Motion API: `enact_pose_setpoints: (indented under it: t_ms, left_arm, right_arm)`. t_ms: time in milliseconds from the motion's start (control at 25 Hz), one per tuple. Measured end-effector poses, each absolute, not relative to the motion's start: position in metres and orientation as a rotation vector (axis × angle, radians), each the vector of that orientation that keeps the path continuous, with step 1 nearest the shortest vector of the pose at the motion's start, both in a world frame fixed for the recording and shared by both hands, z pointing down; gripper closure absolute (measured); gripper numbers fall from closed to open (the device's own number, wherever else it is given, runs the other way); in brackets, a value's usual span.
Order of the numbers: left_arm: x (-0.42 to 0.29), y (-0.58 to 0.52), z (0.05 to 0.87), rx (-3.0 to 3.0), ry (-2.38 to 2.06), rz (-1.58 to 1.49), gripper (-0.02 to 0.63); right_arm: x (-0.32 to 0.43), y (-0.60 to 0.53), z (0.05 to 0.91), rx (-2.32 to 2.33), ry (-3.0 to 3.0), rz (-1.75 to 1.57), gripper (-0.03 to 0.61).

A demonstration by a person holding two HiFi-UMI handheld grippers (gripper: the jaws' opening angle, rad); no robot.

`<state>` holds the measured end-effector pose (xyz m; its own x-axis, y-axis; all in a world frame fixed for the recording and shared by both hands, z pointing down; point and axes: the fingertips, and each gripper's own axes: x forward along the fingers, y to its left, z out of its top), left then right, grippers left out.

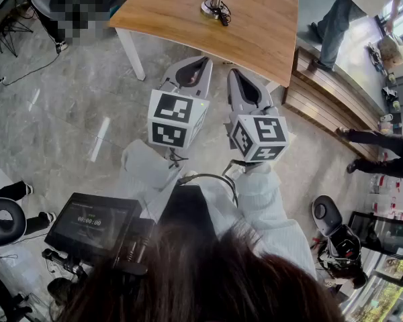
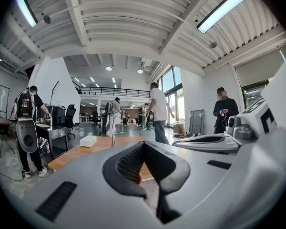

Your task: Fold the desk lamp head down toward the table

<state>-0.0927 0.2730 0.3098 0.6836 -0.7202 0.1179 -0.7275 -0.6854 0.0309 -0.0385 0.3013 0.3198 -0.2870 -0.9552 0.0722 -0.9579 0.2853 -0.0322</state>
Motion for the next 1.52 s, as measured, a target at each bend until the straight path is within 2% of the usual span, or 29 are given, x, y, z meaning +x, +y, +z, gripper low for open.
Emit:
enact_pose_setpoints:
  t_ms: [960,1160,1520]
  left_arm:
    - [-0.074,0.259,0.329,2.790,-1.214,0.185,0.611]
    - [-0.066,0.206,0.335,2.777,-1.202,0.198,0.611]
    - [-0.055,0.049,0.325,2.801,-1.170,0.193,0.611]
  right_arm:
    - [-0.006,0.293,0.335,1.839,-2.487,0.170,0.577]
    - [0.003,0.240,0.342,1.832,-2.473,0.204,0.577]
    - [0.017,0.084,0.329,1.871,-2.446,0.177,0.577]
